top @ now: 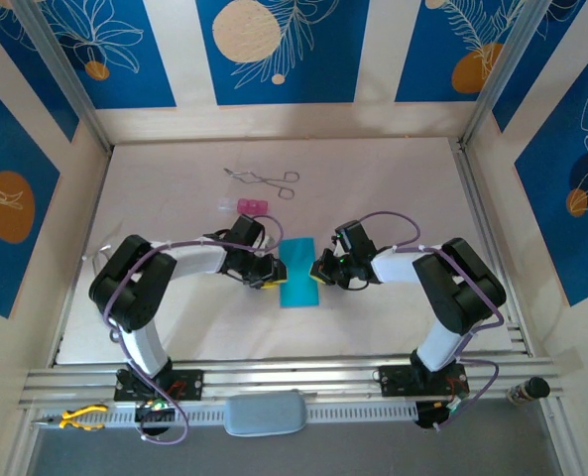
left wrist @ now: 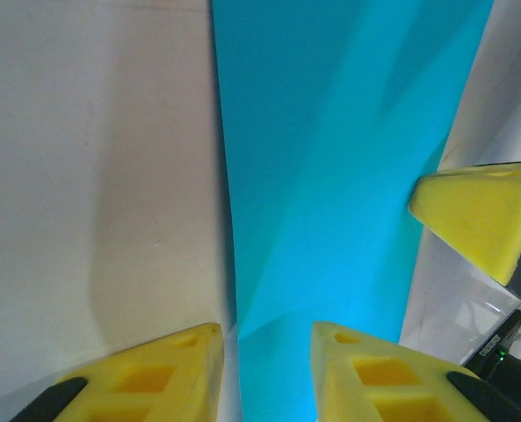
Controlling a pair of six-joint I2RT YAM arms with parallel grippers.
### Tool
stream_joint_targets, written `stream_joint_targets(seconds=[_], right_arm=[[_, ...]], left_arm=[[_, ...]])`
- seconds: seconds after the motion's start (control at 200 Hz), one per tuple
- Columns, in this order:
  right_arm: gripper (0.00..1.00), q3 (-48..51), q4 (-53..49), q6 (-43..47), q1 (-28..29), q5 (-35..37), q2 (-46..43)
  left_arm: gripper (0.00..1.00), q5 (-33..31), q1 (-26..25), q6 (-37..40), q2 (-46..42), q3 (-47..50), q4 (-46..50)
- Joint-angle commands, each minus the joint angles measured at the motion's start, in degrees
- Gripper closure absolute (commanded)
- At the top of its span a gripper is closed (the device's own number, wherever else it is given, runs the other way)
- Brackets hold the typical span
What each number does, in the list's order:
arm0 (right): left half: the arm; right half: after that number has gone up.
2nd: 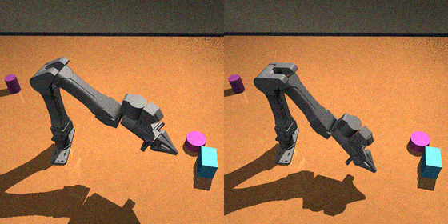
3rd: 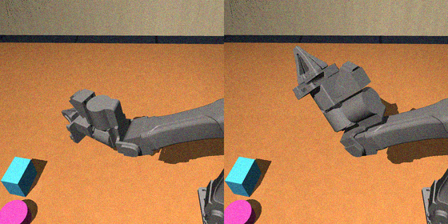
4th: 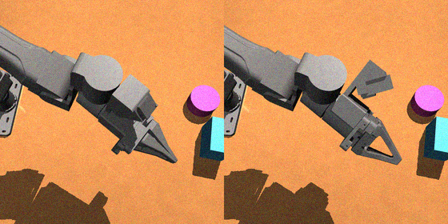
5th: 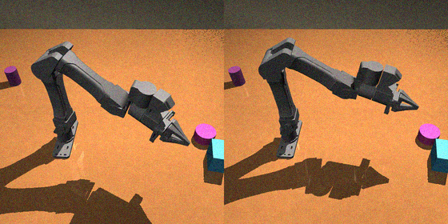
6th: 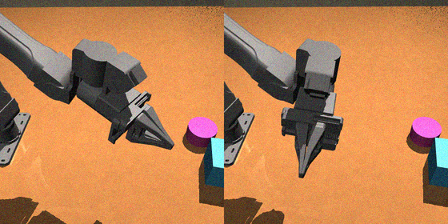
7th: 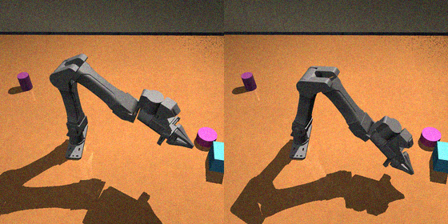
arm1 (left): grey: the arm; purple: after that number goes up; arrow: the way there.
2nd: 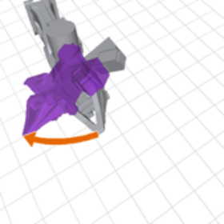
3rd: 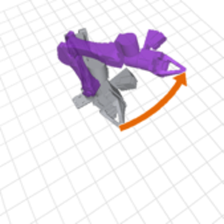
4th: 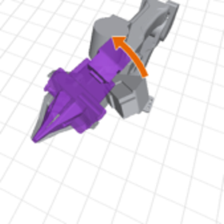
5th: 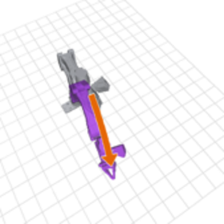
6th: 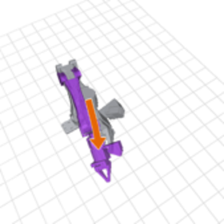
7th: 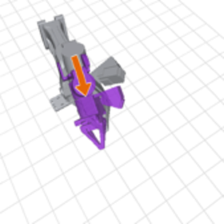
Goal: Fold a paper plane with a square sheet of paper (pick it up from the middle)
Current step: Third fold the triangle at the center of the table.
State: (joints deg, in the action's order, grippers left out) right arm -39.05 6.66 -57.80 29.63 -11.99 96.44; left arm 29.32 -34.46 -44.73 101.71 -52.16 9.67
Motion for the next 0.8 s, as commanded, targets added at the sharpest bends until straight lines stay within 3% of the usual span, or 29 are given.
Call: stream_joint_targets(seconds=[0.0,0.58,0.795], right_arm=[[0.96,0.5,-6.6,-0.5,0.5,3.3,1.5],[0.96,0.7,-7.1,-0.2,0.5,3.7,0.4],[0.95,1.1,-6.7,0.2,0.6,3.7,-0.5]], left_arm=[[0.69,0.6,-0.7,-0.2,1.7,-1.1,-0.2],[0.78,-0.2,-0.7,-1.5,0.6,-0.7,-1.5],[0.87,-0.9,-0.6,-2.2,-1.4,0.6,-2.8]])
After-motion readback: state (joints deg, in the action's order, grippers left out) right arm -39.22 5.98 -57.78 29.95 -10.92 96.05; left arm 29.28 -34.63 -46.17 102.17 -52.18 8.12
